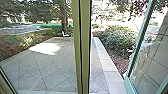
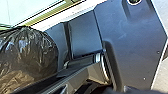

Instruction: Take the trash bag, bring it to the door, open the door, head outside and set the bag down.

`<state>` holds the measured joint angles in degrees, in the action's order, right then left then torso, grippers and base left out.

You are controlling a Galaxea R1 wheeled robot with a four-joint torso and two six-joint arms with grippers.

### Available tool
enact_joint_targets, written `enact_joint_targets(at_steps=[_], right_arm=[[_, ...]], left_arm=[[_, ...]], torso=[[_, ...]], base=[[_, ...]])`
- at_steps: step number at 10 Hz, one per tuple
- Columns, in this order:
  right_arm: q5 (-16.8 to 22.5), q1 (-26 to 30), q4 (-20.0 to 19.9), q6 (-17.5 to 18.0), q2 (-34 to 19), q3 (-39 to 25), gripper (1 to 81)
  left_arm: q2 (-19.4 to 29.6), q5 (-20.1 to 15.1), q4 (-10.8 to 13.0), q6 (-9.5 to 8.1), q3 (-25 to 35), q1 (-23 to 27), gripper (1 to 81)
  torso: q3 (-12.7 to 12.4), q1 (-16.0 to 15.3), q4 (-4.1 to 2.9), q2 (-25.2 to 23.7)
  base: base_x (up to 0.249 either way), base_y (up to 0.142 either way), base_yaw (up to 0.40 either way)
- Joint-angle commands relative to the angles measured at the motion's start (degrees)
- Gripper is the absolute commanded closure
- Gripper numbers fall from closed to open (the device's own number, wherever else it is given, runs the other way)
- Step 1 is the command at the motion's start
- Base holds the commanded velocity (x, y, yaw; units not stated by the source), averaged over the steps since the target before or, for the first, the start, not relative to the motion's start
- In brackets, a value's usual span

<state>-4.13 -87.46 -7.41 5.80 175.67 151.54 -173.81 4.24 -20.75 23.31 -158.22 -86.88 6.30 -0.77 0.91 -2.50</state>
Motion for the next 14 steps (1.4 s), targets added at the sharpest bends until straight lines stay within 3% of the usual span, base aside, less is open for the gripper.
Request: enact_joint_targets(at_steps=[1,10,14], right_arm=[[3.5,2.4,0.7,-0.3,0.8,-0.6,1.0],[3.5,2.3,0.6,-0.3,0.8,-0.6,1.0],[3.5,2.2,0.6,-0.3,0.8,-0.6,1.0]], left_arm=[[0.2,-3.4,0.4,0.16,0.0,2.2,81.1],[-0.1,-3.3,0.4,0.16,0.0,2.1,81.1],[-0.1,-3.4,0.4,0.16,0.0,2.2,81.1]], torso=[[0.0,0.0,0.0,0.0],[0.0,0.0,0.0,0.0],[0.0,0.0,0.0,0.0]], base=[[0.0,0.0,0.0],[0.0,0.0,0.0],[0.0,-0.091,0.0]])
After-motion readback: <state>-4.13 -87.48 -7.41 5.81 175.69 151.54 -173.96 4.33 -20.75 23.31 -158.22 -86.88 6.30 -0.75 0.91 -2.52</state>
